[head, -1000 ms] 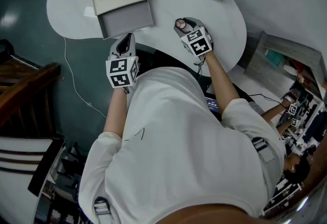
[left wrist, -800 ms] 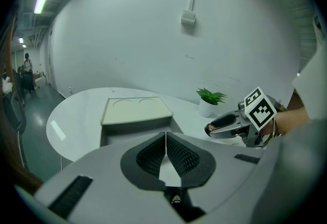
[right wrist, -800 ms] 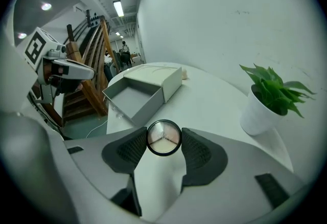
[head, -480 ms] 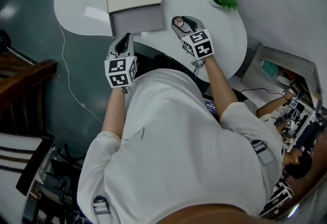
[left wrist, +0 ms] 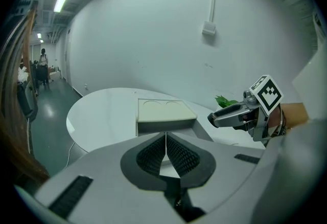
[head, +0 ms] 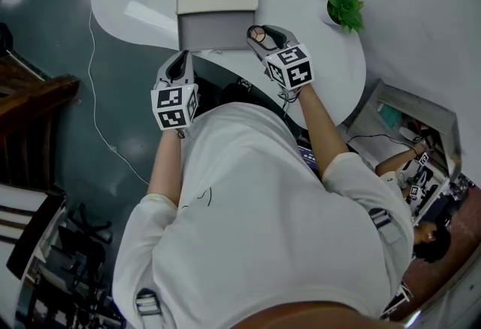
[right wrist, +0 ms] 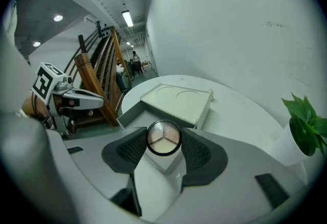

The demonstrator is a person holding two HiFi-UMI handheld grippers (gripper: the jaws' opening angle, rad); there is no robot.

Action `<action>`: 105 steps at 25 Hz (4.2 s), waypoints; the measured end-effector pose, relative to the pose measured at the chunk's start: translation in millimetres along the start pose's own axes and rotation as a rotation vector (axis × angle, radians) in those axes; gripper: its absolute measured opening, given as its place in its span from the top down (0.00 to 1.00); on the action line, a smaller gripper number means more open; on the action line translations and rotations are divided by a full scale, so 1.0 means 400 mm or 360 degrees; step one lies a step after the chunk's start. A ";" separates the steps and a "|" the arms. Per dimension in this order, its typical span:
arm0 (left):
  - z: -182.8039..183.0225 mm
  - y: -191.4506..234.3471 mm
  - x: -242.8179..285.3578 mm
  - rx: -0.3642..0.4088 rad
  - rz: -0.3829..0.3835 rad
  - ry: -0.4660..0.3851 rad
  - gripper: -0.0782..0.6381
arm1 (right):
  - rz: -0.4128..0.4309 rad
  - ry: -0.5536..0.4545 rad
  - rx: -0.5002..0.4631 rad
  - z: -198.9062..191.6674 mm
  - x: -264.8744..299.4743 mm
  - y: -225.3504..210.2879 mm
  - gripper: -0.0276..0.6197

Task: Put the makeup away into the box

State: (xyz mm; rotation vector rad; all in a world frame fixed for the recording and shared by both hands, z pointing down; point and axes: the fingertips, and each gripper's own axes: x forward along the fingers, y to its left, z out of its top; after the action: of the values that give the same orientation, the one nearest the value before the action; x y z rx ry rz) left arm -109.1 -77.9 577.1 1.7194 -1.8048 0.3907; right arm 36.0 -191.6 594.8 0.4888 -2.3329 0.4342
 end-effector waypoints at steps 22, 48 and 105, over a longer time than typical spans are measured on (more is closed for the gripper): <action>0.007 0.249 0.050 0.0057 -0.0166 0.0110 0.86 | -0.0017 0.0128 0.0260 0.066 0.211 0.182 0.63; -0.001 0.368 0.118 0.0236 -0.0522 0.0248 0.86 | -0.0235 0.0369 0.0299 0.066 0.407 0.227 0.63; 0.102 -0.055 0.158 0.0082 -0.0496 0.0061 0.86 | -0.0491 -0.0101 0.0298 0.006 0.016 0.012 0.96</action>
State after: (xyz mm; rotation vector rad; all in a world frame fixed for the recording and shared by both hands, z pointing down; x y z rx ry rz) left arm -95.0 -155.0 579.8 1.9760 -1.4786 0.3374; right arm 28.0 -189.9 596.9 0.9489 -2.2352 0.4950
